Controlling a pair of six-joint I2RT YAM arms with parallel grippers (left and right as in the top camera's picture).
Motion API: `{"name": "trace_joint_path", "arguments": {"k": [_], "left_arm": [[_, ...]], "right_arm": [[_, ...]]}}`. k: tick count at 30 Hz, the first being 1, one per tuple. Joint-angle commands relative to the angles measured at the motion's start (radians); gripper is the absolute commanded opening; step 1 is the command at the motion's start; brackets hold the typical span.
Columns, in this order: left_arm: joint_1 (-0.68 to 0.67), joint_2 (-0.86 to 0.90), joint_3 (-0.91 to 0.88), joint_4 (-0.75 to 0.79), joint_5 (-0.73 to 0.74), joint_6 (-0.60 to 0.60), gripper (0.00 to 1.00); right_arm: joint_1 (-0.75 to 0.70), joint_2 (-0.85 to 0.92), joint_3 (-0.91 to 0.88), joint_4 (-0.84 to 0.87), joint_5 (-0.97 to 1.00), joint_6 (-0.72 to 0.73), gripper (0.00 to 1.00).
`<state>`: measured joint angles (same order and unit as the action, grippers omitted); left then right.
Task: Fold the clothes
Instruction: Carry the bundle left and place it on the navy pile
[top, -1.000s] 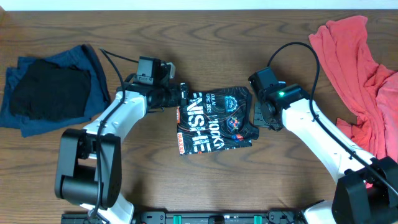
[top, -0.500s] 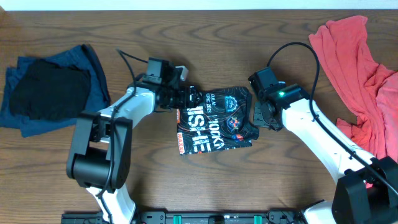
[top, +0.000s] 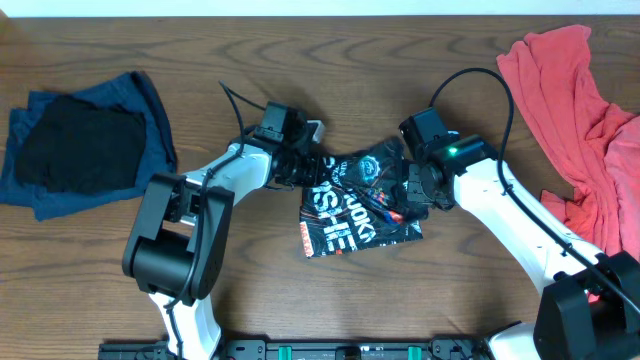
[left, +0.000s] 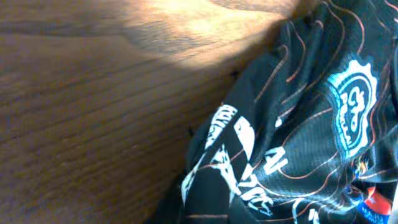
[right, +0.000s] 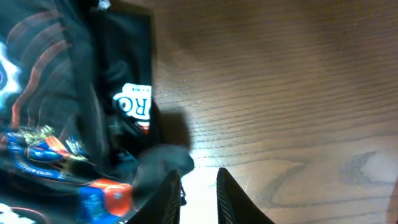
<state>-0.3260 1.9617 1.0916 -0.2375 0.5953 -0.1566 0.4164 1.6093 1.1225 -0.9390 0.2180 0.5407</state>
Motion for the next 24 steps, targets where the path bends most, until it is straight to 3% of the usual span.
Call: {"name": "trace_joint_path", "arguments": {"k": [1,13,20,24], "left_arm": [[0.02,0.031,-0.023,-0.019,-0.067,0.004,0.06],[0.146,-0.226,-0.023,-0.193,-0.556,0.009,0.06],[0.237,-0.377,-0.023,-0.159,-0.84,0.172,0.06],[0.297,-0.399,-0.023,-0.079,-0.924,0.314,0.06]], "right_arm": [[-0.008,-0.006,0.001,0.0,0.01,-0.007,0.2],[-0.008,-0.006,0.001,0.005,0.011,-0.007,0.19],[-0.008,-0.006,0.001,0.003,0.011,-0.019,0.19],[-0.008,-0.006,0.001,0.004,0.011,-0.023,0.2]]}}
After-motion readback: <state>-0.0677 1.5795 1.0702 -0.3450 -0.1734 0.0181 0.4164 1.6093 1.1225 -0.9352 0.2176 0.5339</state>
